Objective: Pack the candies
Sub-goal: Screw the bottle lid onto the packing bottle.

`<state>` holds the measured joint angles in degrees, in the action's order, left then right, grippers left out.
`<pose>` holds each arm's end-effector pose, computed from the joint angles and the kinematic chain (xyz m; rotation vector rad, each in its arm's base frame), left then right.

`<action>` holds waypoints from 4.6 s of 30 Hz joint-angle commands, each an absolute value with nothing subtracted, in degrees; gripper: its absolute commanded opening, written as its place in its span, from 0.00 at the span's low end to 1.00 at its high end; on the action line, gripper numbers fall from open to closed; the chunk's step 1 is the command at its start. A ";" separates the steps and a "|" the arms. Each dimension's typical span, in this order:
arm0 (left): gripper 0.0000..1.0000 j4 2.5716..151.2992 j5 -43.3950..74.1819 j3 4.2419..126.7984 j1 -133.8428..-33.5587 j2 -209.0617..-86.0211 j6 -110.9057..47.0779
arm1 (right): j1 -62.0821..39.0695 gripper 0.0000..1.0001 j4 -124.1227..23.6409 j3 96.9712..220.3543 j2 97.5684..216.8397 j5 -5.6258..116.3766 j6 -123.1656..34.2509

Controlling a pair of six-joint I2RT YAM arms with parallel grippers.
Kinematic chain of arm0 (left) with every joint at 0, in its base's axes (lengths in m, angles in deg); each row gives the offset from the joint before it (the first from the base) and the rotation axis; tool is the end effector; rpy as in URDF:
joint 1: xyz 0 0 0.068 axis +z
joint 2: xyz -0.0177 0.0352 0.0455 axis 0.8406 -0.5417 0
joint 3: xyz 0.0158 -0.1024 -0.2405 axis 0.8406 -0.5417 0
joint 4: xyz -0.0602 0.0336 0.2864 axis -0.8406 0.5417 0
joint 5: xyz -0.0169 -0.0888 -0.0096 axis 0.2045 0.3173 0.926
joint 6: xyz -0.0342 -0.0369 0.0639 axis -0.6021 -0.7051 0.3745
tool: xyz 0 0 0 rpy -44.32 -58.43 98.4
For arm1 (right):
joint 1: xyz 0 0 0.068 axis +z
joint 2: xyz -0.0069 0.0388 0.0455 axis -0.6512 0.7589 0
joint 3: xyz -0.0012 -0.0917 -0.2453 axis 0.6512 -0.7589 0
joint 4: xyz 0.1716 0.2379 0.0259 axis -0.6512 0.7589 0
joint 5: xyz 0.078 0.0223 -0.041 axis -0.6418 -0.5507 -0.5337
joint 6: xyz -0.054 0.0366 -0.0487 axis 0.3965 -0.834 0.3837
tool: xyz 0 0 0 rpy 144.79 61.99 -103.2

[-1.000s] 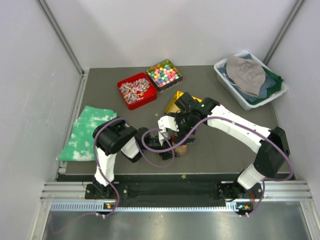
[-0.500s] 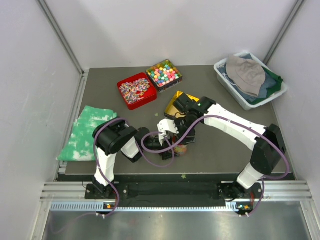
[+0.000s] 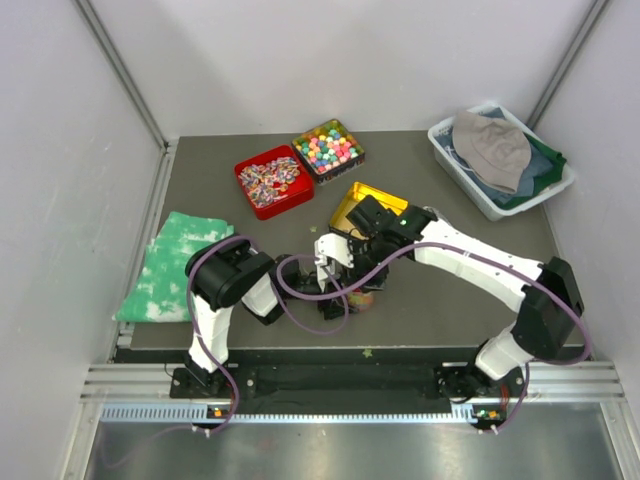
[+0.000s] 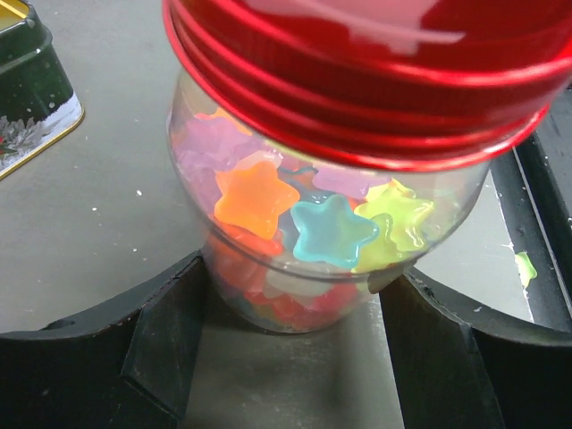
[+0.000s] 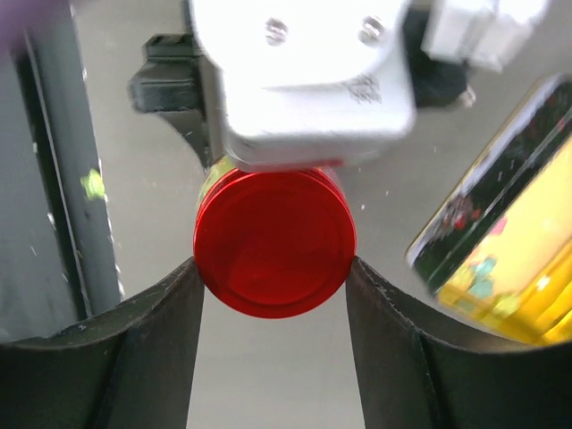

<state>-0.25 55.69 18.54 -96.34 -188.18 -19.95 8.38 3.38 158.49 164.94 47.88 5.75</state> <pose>0.2032 -0.2334 0.0354 1.2018 1.4338 -1.2224 0.2191 0.2803 0.2284 -2.0266 1.8432 0.3901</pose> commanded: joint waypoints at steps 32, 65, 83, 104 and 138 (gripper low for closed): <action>0.63 -18.26 54.94 18.75 -96.49 -189.91 -20.77 | 9.56 0.99 0.12 153.33 158.91 48.96 -0.14; 0.64 -18.26 55.30 18.84 -96.49 -189.91 -20.77 | 7.79 0.67 12.27 166.18 168.06 41.83 21.69; 0.63 -18.26 55.38 18.75 -96.49 -189.73 -20.77 | 10.34 0.75 7.44 160.29 164.81 44.38 13.16; 0.63 -18.26 55.65 18.66 -96.49 -189.73 -20.77 | 8.67 0.80 8.23 165.12 168.32 45.70 15.44; 0.63 -18.26 52.49 18.40 -96.49 -189.73 -18.75 | 11.84 0.38 -11.29 150.96 163.57 60.20 -29.38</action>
